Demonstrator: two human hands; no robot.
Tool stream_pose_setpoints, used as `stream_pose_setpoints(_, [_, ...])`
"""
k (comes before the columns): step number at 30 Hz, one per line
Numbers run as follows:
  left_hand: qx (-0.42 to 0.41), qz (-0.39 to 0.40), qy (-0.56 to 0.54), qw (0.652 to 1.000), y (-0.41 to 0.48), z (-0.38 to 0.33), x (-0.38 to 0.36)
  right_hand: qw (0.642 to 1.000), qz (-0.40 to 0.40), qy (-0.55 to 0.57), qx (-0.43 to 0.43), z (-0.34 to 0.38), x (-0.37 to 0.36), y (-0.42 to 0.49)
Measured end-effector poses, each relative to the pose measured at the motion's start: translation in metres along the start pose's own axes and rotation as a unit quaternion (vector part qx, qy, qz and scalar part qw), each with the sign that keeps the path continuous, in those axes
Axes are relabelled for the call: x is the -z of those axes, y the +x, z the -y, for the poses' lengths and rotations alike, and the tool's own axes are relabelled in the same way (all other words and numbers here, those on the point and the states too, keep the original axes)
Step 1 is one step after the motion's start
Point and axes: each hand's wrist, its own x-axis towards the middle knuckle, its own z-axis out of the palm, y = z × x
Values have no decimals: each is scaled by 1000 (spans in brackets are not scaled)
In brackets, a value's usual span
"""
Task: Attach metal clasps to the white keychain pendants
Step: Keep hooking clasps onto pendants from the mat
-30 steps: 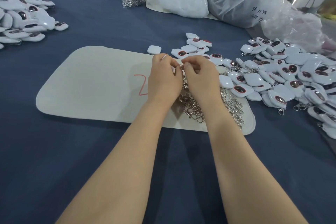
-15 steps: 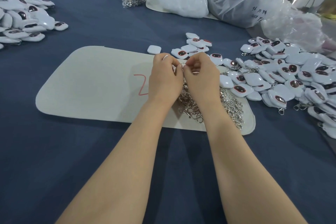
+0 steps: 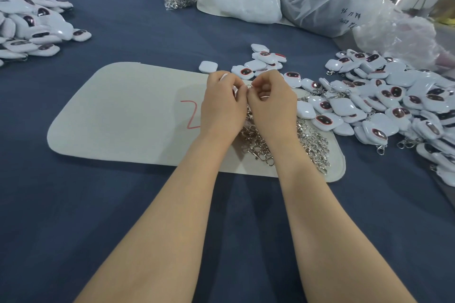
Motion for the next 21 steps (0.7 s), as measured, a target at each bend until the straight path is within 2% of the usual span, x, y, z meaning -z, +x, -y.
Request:
stream_pose_setpoints(16, [-19, -2, 5, 1000, 0, 0, 0, 1000, 22, -1, 14, -2, 1, 2])
stream_pose_setpoints(21, [-18, 2, -2, 1000, 2, -1, -1, 1000, 6, 10, 5, -4, 2, 3])
